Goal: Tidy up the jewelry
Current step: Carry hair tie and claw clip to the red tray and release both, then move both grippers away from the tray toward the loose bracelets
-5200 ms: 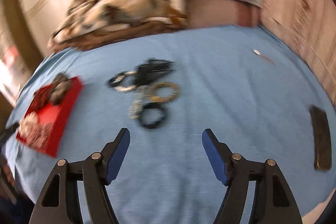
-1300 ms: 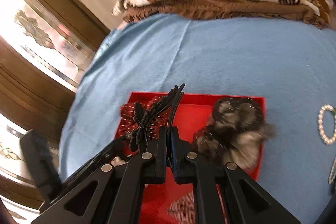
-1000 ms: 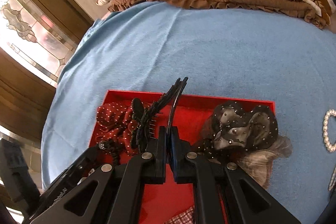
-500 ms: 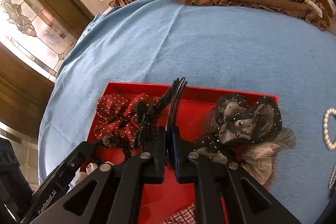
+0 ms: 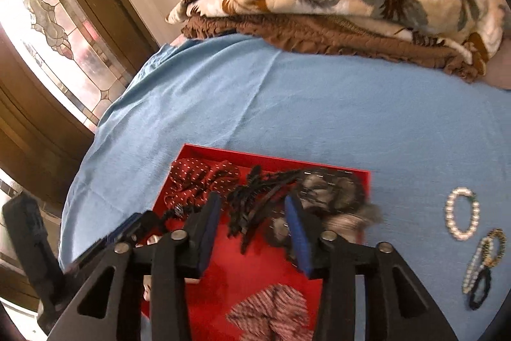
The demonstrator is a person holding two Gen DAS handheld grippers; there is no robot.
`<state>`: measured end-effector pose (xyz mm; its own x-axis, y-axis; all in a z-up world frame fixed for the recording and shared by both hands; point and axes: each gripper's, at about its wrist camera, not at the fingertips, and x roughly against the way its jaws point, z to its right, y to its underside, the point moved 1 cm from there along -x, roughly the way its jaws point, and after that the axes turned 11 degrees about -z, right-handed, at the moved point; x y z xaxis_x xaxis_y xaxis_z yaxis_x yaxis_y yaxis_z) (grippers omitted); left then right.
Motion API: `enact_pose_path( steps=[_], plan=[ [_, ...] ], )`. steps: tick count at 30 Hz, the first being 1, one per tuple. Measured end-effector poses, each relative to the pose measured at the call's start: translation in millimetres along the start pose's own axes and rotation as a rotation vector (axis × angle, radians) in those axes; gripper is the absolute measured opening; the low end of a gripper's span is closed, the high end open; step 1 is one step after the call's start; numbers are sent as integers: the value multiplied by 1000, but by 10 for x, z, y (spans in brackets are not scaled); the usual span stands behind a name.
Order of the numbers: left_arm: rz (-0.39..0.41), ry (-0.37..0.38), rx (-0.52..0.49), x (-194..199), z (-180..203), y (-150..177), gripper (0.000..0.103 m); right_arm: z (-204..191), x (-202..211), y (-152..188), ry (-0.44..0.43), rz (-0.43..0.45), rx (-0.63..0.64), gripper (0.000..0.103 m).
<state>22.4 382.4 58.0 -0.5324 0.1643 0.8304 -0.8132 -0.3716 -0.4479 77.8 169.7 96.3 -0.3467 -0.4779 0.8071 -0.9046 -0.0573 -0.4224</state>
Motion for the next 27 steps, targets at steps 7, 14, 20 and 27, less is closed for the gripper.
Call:
enact_pose_path(
  steps=[7, 14, 20, 27],
  plan=[
    [14, -48, -30, 49, 52, 109, 42, 441, 291, 315, 21, 12, -59, 49],
    [84, -174, -111, 164, 250, 301, 42, 1115, 746, 687, 66, 57, -150, 56],
    [195, -189, -191, 413, 521, 523, 50, 1888, 1078, 1149, 141, 82, -258, 62],
    [168, -204, -268, 453, 768, 974, 55, 2679, 1229, 1608, 155, 81, -401, 62]
  ],
)
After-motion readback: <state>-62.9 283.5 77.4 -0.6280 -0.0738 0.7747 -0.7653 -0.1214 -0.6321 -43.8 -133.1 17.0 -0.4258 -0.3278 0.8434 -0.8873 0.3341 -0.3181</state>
